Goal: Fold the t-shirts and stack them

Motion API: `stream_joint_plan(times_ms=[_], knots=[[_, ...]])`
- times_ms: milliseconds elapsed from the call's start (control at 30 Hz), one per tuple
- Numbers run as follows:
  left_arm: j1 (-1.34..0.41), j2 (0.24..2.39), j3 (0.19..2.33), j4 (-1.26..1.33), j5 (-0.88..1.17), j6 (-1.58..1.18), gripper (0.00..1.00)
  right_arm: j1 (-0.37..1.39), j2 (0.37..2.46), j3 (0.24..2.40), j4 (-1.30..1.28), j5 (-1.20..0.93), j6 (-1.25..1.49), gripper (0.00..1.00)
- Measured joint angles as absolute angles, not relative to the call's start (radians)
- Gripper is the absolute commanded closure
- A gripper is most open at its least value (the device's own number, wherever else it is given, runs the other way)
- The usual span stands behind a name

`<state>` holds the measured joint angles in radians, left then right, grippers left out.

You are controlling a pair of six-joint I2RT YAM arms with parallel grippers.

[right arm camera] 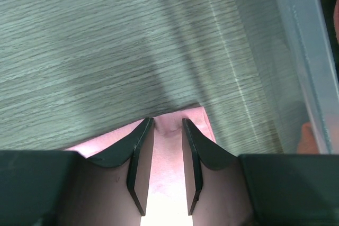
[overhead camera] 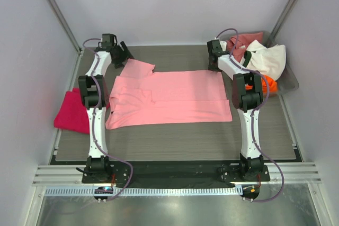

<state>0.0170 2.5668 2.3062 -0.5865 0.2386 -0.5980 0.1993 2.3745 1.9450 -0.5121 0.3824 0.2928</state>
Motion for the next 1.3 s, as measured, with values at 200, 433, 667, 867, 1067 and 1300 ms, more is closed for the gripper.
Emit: stream_joint_plan(times_ms=[200,433,667,867,1067,1300], knots=[[0.017,2.606,2.362,-0.608,0.244,-0.603,0.42,0.199,2.374,1.945,-0.512,0.381,0.292,0.68],[0.014,2.636,2.387,-0.611,0.262,-0.628,0.86,0.199,2.374,1.945,-0.512,0.381,0.293,0.67],[0.013,2.645,2.376,-0.589,0.262,-0.654,1.00,0.199,2.374,1.945,-0.512,0.382,0.293,0.63],[0.028,2.589,2.265,-0.520,0.262,-0.673,1.00,0.199,2.374,1.945,-0.513,0.383,0.293,0.57],[0.070,2.542,2.183,-0.499,0.252,-0.677,1.00,0.197,2.374,1.949,-0.515,0.376,0.297,0.52],[0.086,2.531,2.168,-0.497,0.233,-0.677,1.00,0.178,2.374,1.964,-0.525,0.343,0.313,0.48]])
